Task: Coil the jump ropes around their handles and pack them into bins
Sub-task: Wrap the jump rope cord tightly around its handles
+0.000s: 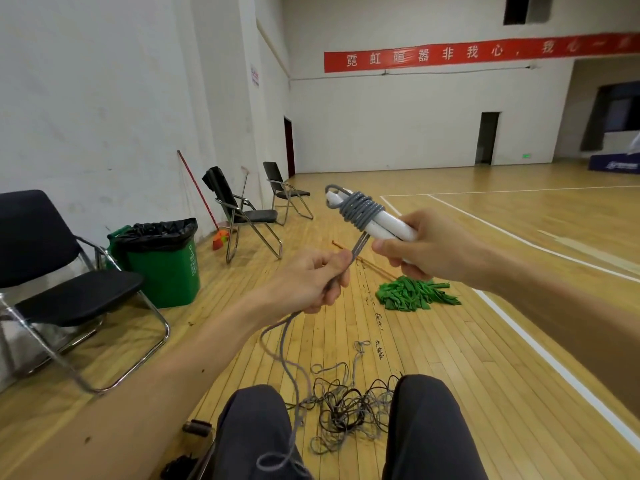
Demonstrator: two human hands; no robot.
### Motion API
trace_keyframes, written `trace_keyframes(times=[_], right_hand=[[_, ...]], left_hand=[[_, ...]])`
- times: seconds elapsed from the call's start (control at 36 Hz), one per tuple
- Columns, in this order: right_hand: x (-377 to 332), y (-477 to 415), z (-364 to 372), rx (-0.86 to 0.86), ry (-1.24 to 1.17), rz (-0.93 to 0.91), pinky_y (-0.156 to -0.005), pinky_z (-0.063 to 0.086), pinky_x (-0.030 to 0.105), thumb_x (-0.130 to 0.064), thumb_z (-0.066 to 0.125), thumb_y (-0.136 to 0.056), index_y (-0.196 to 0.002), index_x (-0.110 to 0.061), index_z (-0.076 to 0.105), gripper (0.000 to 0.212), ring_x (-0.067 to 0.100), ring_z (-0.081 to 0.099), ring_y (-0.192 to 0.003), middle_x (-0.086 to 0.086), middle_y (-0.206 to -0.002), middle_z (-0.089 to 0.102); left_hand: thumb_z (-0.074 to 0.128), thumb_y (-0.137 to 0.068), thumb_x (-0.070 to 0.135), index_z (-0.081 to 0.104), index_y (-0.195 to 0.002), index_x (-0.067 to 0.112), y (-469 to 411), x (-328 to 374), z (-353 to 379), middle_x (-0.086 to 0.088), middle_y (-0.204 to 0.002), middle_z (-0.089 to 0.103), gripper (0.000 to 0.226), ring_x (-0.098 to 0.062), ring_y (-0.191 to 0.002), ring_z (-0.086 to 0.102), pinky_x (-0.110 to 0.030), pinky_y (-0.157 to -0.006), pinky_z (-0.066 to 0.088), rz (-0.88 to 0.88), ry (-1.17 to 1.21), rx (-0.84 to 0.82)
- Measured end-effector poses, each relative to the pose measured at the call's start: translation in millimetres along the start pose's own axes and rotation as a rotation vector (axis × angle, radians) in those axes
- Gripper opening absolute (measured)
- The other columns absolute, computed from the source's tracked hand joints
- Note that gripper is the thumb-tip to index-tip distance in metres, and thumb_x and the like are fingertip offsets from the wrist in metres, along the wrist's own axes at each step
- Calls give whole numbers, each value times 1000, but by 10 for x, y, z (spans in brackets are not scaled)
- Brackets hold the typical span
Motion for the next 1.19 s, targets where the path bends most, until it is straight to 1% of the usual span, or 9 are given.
trace_keyframes(times=[0.17, 0.28, 0.42, 0.5, 0.64, 0.75, 0.83, 1.03, 1.19], right_hand=[[105, -48, -37, 85, 155, -5, -50, 47, 28, -35, 74, -90, -87, -15, 71, 21, 13, 58, -49, 7, -72, 74], [115, -69, -50, 172, 250, 0, -38, 36, 13, -35, 74, -90, -81, -20, 67, 19, 1, 51, -37, -9, -49, 63], [165, -119, -66, 216, 340, 21, -40, 44, 18, -37, 74, -90, -82, -23, 65, 19, 13, 61, -45, -1, -65, 71], [209, -149, -63, 159, 378, 63, -44, 44, 21, -37, 71, -93, -89, -18, 66, 20, 11, 58, -46, 3, -72, 72], [239, -173, -14, 76, 521, 101, -53, 41, 29, -36, 66, -97, -93, -9, 66, 28, 15, 50, -53, 10, -77, 67], [239, -160, 5, -54, 598, 153, -51, 32, 25, -36, 66, -97, -84, -12, 63, 28, 15, 43, -53, 0, -66, 53], [206, -132, 15, -174, 613, 183, -54, 35, 26, -37, 65, -97, -92, -9, 67, 29, 15, 46, -56, 1, -68, 57], [53, -51, 41, -321, 608, 134, -51, 37, 23, -34, 64, -98, -78, -18, 61, 26, 10, 46, -49, -5, -61, 56], [-93, 51, 68, -493, 592, 151, -50, 42, 19, -32, 65, -97, -85, -4, 67, 30, 12, 51, -52, -1, -62, 58]], left_hand=[[42, -103, 46, 57, -84, 6, 10, 14, 94, -4, -56, 50, 47, -14, -46, 39, -27, -43, 32, -24, 19, 21], [54, -99, 45, 60, -80, 7, 31, 18, 108, 0, -55, 52, 43, -14, -46, 42, -26, -43, 37, -16, -39, 30], [59, -97, 44, 64, -77, 16, 32, 14, 113, 4, -53, 55, 35, -6, -44, 46, -24, -51, 41, 34, -307, 117], [55, -100, 42, 60, -69, 21, 42, 36, 154, 3, -53, 53, 38, -6, -44, 44, -27, -52, 41, 115, -533, 181], [51, -102, 42, 47, -66, 23, 79, 141, 214, 8, -56, 44, 41, -7, -48, 40, -20, -49, 25, 224, -901, 237], [50, -102, 44, 55, -78, 25, 70, 325, 137, 14, -62, 43, 31, -2, -54, 43, -17, -53, 31, 311, -1092, 190], [51, -100, 47, 58, -84, 25, 54, 498, 58, 15, -66, 47, 29, -4, -60, 48, -19, -60, 38, 352, -1209, 106], [63, -94, 46, 76, -94, 24, 4, 811, -164, 19, -71, 57, 26, 0, -68, 51, -28, -71, 46, 422, -1230, 24], [76, -83, 47, 77, -84, 25, -38, 982, -222, 19, -71, 63, 22, 3, -72, 58, -25, -71, 49, 385, -1121, -87]])
Point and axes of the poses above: each hand's wrist, its own y-axis away from the middle knuckle, its own z-axis out of the palm, x = y × z, the point moved 1 cm from there along -y, towards the middle knuckle
